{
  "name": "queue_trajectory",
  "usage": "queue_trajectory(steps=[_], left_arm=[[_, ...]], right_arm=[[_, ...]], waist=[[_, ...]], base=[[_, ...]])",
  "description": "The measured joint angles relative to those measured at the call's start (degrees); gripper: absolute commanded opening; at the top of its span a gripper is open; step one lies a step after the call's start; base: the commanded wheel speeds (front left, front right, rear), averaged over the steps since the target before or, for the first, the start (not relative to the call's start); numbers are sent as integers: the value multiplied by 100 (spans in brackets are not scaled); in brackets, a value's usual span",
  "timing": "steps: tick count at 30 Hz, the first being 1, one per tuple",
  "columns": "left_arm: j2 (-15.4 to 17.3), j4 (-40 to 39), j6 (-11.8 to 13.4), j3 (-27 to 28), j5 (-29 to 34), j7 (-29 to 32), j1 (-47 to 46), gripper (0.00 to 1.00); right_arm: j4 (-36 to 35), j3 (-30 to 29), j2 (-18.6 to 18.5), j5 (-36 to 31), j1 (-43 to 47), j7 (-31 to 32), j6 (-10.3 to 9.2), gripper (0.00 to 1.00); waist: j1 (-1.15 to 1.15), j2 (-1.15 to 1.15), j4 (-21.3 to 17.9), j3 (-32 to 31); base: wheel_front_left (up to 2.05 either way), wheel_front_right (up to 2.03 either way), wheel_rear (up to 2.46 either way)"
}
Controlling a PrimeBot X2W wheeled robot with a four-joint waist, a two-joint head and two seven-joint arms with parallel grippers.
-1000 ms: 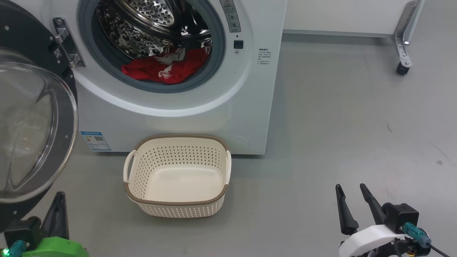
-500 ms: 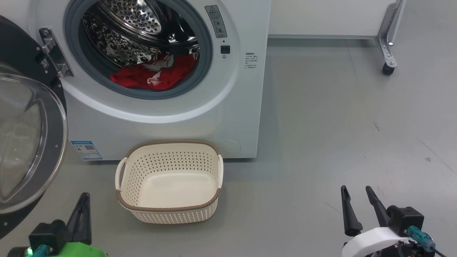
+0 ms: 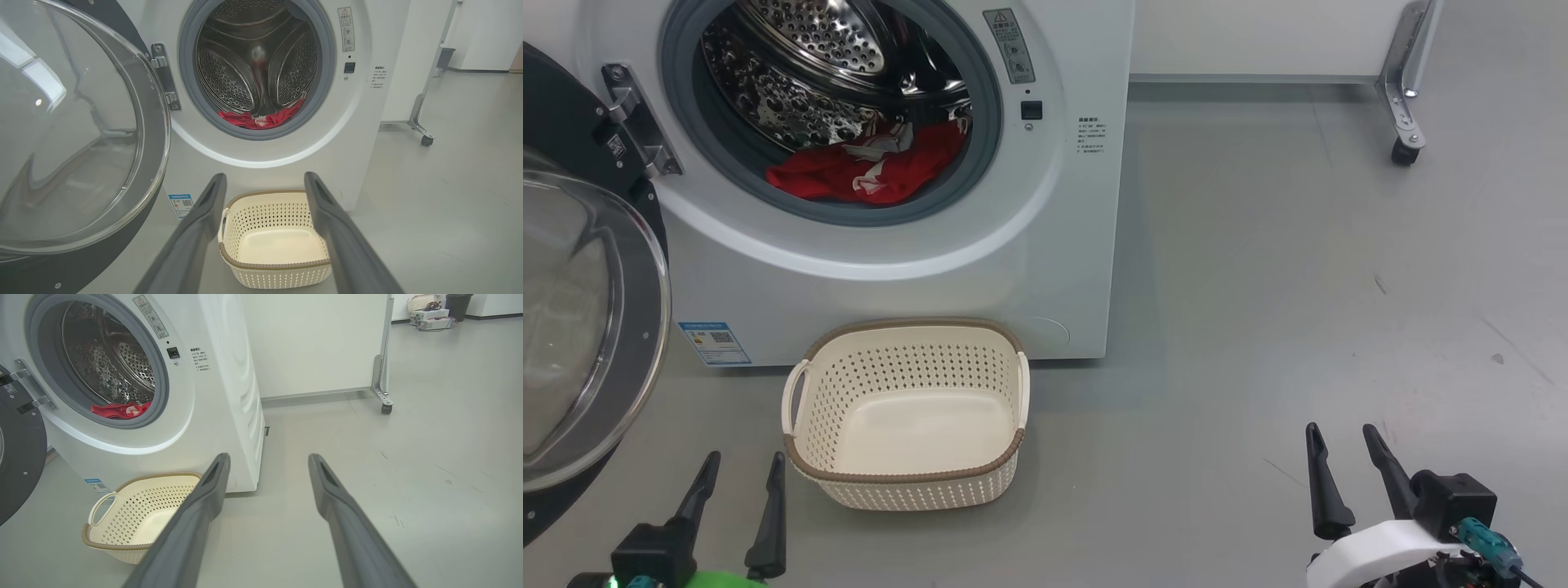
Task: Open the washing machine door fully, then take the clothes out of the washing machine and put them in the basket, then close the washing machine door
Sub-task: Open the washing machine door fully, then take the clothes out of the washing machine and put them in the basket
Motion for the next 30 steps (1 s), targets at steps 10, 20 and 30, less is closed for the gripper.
queue_trajectory(steps=[10, 20, 30], left_arm=[[67, -88, 0, -107, -23, 0, 46, 100], [53, -180, 0, -136, -162, 0, 87, 100], [51, -234, 0, -140, -355, 0, 96, 100]], right_arm=[[-26, -4, 3, -26, 0, 0, 0, 100], [-74, -38, 12, -51, 1, 0, 7, 100], [-94, -56, 24, -52, 34, 0, 8, 100]], waist=[[0, 0, -39, 20], [0, 0, -100, 14], [0, 0, -119, 5]], base=[[0, 0, 0], [0, 0, 0], [0, 0, 0]])
